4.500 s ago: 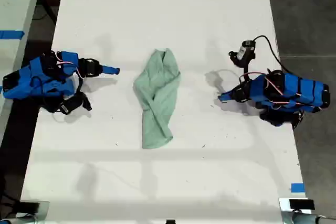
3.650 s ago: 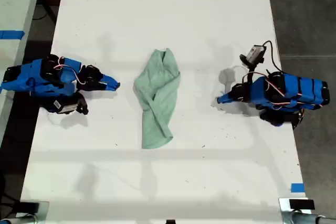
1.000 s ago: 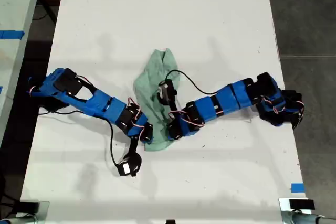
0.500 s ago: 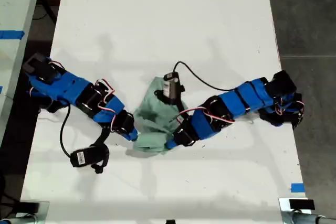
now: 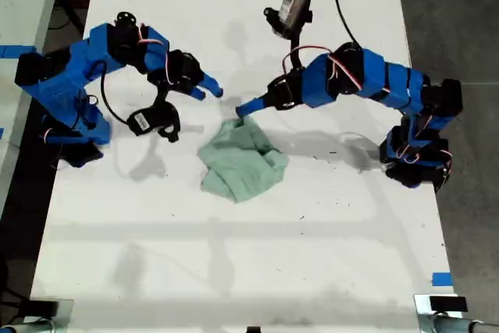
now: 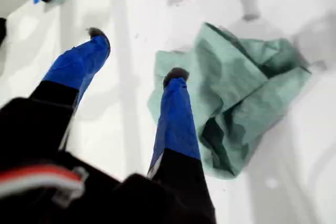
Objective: Fold t shirt
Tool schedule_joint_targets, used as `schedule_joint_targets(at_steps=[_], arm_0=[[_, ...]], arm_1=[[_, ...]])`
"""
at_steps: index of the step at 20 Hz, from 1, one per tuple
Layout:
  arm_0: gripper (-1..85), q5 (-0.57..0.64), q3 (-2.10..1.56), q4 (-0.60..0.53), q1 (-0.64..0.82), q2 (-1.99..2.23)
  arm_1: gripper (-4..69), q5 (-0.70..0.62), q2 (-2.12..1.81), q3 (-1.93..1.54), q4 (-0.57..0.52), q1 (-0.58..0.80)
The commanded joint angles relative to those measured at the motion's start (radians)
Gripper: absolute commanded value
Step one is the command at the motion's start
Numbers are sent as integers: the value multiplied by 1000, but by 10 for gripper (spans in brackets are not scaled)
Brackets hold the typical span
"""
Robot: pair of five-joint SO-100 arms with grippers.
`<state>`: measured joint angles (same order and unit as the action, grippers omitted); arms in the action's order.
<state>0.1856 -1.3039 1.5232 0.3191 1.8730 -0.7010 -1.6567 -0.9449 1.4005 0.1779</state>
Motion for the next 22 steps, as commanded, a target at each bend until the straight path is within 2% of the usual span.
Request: schedule_joint_targets(at_steps=[1, 3, 4, 5, 6, 7, 9, 11, 15, 17, 19, 22], arm_0=[[137, 63, 89, 38, 107, 95], [124, 91, 92, 61, 147, 170], [90, 106, 80, 64, 161, 218], [40, 117, 61, 64, 164, 272], [-2, 127, 37, 64, 149, 334], [-2, 124, -9, 64, 129, 422], [-2, 80, -172, 44, 118, 640], [-2, 40, -425, -26, 94, 810], [-2, -21, -1015, -374, -12, 933], [-2, -55, -1226, -503, -29, 1002], [-2, -74, -1385, -566, -28, 1089], [-2, -91, -1657, -561, 11, 1410]], arm_1=[[214, -80, -74, 6, 121, 164], [193, -97, -124, -28, 176, 230], [185, -101, -161, -26, 192, 233], [147, -89, -206, -25, 229, 222], [63, -54, -258, -26, 295, 206], [10, -20, -344, -84, 341, 181], [10, 92, -624, -388, 333, 112], [10, 224, -896, -718, 321, 52], [11, 407, -1266, -1259, 239, -57], [11, 472, -1391, -1439, 192, -118], [11, 508, -1488, -1586, 137, -164], [11, 551, -1724, -1798, 110, -204]])
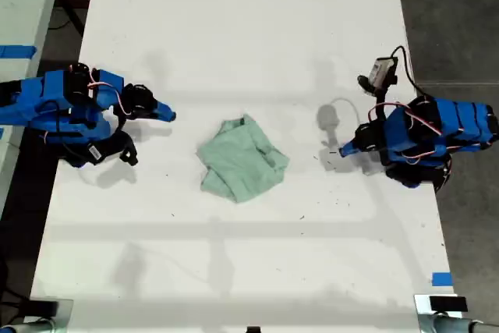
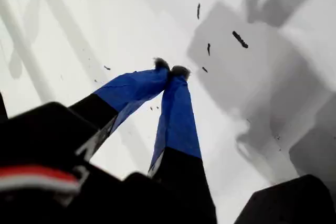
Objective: Fold t shirt
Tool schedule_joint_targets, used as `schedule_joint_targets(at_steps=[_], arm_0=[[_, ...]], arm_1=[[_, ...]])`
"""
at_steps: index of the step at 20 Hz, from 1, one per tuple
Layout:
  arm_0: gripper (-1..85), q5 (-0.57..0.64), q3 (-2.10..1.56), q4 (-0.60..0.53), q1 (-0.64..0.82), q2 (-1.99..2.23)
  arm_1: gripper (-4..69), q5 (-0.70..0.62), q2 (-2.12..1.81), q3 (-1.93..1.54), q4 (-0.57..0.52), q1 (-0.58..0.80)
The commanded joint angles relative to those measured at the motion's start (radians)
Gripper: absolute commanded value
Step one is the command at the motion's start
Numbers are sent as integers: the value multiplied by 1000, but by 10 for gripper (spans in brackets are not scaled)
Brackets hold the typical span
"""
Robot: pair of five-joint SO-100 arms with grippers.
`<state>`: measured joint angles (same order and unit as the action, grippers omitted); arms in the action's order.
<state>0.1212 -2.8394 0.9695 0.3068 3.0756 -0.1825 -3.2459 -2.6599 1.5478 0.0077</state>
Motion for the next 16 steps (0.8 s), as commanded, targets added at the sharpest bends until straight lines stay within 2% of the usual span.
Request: schedule_joint_targets(at_steps=[1, 2, 4, 6, 8, 10, 11, 12, 13, 15, 16], arm_0=[[7, -60, -218, 48, 32, 385], [23, -107, -310, 123, 37, 525], [59, -186, -405, 77, -8, 497], [82, -290, -448, 51, -46, 466], [-2, -278, -448, 55, -60, 446], [-2, -314, -449, 46, -89, 491], [-2, -337, -449, 29, -123, 506], [15, -287, -451, -5, -155, 518], [52, -285, -451, 41, -146, 518], [112, 71, -451, 43, -143, 509], [113, 215, -451, 43, -158, 509]], arm_1=[[11, 41, -258, -153, -11, -38], [11, 61, -247, -184, -3, -48], [18, 83, -255, -261, -18, -58], [83, 12, -255, -311, -52, -48], [127, -14, -256, -394, -124, -37], [126, -161, -255, -425, -161, -35], [123, -314, -255, -425, -161, -37], [122, -454, -255, -425, -161, -38], [120, -569, -255, -425, -161, -40], [106, -555, -255, -425, -161, -75], [102, -614, -255, -425, -161, -77]])
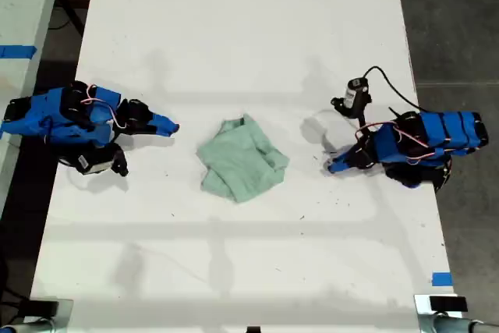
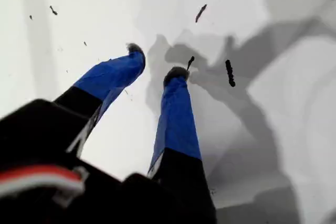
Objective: Fold t shirt
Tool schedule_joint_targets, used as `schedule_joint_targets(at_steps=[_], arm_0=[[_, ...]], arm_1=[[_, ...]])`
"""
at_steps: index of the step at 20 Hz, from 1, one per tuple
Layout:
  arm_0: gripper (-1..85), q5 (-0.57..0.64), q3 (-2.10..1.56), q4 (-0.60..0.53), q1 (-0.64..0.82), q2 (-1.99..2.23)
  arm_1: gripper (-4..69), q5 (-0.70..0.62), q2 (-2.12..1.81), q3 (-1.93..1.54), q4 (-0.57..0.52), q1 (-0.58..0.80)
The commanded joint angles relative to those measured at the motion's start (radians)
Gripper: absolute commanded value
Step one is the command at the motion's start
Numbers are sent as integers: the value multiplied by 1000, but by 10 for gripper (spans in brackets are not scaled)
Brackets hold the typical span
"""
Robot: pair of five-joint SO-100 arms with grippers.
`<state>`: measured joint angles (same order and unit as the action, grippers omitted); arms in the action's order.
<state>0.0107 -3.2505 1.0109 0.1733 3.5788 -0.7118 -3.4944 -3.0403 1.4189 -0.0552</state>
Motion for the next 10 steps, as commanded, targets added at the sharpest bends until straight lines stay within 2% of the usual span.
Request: schedule_joint_targets(at_steps=[1, 2, 10], arm_0=[[112, 433, -40, 2, -48, 6], [109, 466, -40, 2, -71, 6], [109, 468, -40, 2, -127, 6]], arm_1=[[96, -117, -6, -44, -34, -14], [92, -117, -6, -44, -34, -14], [74, -117, -6, -44, -34, -14]])
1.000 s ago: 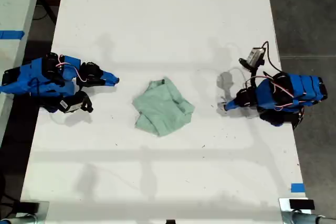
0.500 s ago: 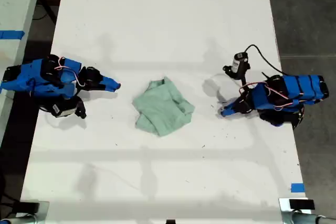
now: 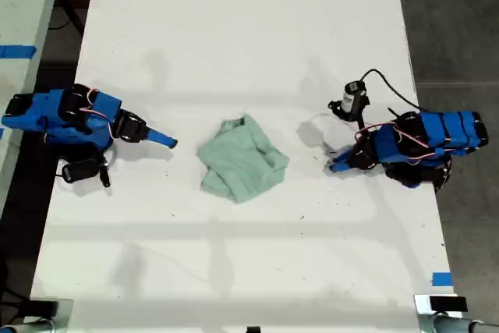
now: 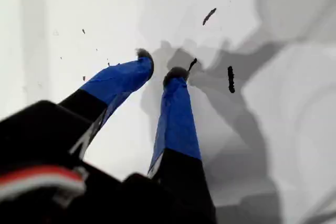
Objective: Fold t shirt
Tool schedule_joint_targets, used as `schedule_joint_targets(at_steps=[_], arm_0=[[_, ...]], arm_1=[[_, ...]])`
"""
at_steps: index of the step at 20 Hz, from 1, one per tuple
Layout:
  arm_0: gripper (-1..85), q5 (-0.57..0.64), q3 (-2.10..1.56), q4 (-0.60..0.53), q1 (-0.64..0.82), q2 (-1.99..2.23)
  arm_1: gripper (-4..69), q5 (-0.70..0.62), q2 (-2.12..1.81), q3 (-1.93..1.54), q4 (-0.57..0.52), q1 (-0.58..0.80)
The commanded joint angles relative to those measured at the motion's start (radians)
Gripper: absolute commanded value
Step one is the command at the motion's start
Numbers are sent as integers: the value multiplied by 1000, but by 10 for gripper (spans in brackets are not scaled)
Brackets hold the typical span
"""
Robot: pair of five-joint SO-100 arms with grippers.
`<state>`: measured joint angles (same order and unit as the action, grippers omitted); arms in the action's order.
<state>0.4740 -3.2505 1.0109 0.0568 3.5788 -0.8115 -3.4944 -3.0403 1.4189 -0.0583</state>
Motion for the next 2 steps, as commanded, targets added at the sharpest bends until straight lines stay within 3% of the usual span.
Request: schedule_joint_targets(at_steps=[1, 2], arm_0=[[109, 5, -40, 2, -11, 6], [109, 5, -40, 2, -11, 6]], arm_1=[[73, -17, -6, -44, -34, -11], [72, -17, -6, -44, -34, -11]])
